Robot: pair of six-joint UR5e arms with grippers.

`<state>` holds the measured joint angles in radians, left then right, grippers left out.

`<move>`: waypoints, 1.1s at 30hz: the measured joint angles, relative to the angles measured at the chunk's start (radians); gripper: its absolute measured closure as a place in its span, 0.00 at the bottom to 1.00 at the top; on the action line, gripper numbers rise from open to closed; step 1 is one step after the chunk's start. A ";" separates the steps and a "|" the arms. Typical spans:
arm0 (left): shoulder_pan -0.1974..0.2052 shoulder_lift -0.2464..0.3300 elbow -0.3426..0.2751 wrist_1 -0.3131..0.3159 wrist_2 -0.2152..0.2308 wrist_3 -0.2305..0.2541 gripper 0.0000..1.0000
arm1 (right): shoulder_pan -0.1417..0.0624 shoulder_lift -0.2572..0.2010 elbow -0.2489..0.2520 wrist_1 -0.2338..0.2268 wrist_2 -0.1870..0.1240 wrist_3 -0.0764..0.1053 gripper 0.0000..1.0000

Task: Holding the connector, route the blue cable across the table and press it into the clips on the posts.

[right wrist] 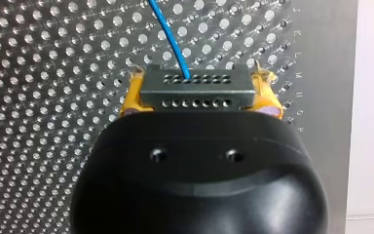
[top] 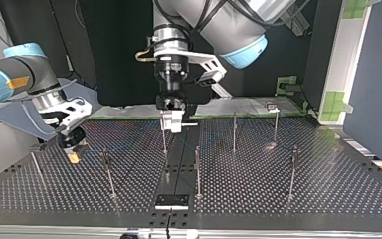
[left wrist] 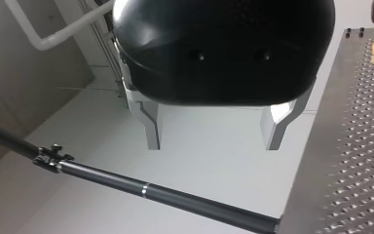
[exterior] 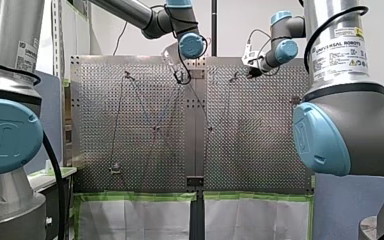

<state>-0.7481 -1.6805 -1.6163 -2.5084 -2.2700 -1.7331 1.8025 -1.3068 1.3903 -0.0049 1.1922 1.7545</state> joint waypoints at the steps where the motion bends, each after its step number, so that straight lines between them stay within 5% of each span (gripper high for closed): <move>1: 0.000 0.008 -0.008 0.008 0.000 0.000 0.00 | 0.000 0.000 0.000 0.000 0.000 0.000 1.00; 13: 0.029 0.038 -0.104 0.104 -0.036 -0.078 0.00 | 0.000 0.000 0.000 0.000 0.000 0.000 1.00; 19: 0.051 -0.003 -0.158 0.159 -0.041 -0.120 0.00 | 0.000 0.000 0.000 0.000 0.000 0.000 1.00; 33: 0.071 -0.080 -0.268 0.267 -0.041 -0.129 0.00 | 0.000 0.000 0.000 0.000 0.000 0.000 1.00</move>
<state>-0.6772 -1.7606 -1.8839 -2.2410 -2.3111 -1.8620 1.8025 -1.3068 1.3904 -0.0049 1.1922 1.7545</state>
